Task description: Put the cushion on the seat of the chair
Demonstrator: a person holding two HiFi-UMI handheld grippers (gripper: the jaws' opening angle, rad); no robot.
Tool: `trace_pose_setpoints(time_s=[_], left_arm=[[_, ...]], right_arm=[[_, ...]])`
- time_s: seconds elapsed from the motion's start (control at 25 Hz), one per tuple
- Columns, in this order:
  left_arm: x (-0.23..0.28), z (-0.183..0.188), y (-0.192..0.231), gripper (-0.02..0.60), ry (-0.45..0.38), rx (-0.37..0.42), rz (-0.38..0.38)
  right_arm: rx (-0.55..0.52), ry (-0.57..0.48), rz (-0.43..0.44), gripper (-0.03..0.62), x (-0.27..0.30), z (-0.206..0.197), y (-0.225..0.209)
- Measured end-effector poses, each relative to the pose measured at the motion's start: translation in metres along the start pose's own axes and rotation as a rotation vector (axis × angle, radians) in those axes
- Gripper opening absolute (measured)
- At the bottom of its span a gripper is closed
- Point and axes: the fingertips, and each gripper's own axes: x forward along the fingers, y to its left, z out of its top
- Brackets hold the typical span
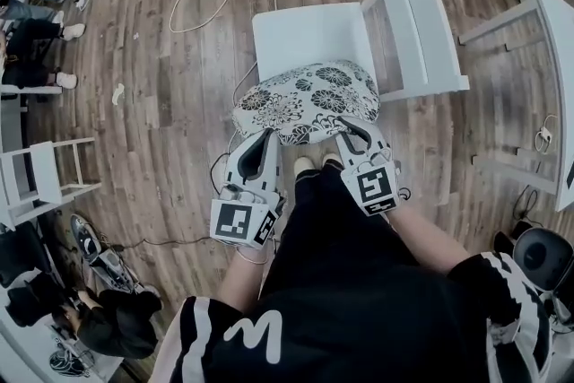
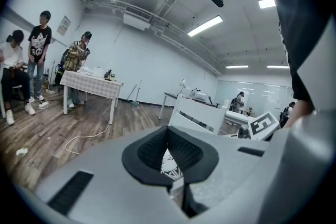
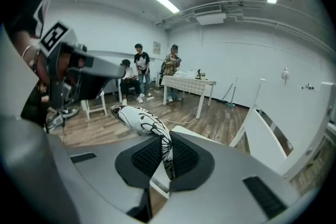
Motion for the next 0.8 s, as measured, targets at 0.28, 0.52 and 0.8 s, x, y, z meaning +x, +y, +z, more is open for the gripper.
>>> trace_pose_setpoints(time_s=[0.28,0.52,0.8], left_arm=[[-0.011,-0.033,0.004,0.003,0.056,-0.031,0.019],[-0.012,-0.048,0.006,0.003,0.073,-0.045,0.022],[-0.013,-0.07,0.006,0.003,0.107,-0.029,0.01]], right_arm=[[-0.108,0.134,0.074,0.032,-0.004,-0.066,0.029],[-0.202,0.251,0.141,0.032,-0.006,-0.112,0.046],[-0.132,0.34,0.164,0.032,0.014,-0.162,0.056]])
